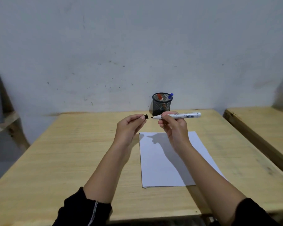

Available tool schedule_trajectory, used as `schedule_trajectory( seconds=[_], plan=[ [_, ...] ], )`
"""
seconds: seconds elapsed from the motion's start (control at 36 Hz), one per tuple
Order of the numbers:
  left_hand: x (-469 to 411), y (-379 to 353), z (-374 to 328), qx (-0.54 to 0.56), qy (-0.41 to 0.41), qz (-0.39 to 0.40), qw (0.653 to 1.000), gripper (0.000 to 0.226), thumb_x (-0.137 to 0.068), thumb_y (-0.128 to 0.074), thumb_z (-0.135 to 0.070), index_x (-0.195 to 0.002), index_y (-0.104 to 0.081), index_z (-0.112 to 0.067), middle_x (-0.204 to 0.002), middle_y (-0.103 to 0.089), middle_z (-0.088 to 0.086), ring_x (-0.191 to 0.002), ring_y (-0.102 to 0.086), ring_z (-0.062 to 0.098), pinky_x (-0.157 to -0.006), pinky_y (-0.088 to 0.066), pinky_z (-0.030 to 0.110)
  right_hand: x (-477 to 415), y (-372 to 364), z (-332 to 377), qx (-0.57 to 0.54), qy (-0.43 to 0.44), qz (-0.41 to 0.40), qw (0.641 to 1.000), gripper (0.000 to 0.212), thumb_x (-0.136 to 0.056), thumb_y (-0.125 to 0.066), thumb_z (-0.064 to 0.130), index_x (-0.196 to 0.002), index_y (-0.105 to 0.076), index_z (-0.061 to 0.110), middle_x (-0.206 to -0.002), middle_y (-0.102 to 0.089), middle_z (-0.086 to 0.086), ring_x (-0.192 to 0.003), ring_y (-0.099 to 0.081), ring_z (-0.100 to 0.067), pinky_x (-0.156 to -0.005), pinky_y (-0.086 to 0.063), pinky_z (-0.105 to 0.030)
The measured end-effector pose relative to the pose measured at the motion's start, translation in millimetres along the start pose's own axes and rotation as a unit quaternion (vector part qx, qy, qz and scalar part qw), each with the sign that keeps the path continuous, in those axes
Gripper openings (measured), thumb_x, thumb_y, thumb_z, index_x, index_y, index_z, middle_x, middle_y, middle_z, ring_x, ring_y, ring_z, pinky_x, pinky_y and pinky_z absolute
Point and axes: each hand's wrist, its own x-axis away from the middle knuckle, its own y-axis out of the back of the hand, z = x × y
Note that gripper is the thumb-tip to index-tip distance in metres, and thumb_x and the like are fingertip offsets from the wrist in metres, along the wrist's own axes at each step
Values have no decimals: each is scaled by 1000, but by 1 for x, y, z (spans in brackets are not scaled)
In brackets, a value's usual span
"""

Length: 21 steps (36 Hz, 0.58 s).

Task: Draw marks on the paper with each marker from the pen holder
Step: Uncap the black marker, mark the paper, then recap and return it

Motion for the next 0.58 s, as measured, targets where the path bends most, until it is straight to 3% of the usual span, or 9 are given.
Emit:
schedule_trajectory(
  seconds=[0.28,0.58],
  plan=[
    [8,-16,4,43,19,41,998,13,-83,-65,0,-96,-67,-1,-88,-72,6,-78,-71,9,-76,-55,13,7,6,8,2,-6,20,1000,17,-89,-53,-1,-76,-59,8,-58,-60,2,-55,-58,-10,-55,-49,-16],
    [10,-26,0,21,21,80,996,9,-83,-64,1,-90,-68,-3,-74,-73,2,-75,-72,11,-76,-56,14,4,15,17,-13,-11,9,1000,18,-88,-53,-2,-75,-58,9,-54,-57,-1,-51,-55,-10,-51,-47,-16]
  ],
)
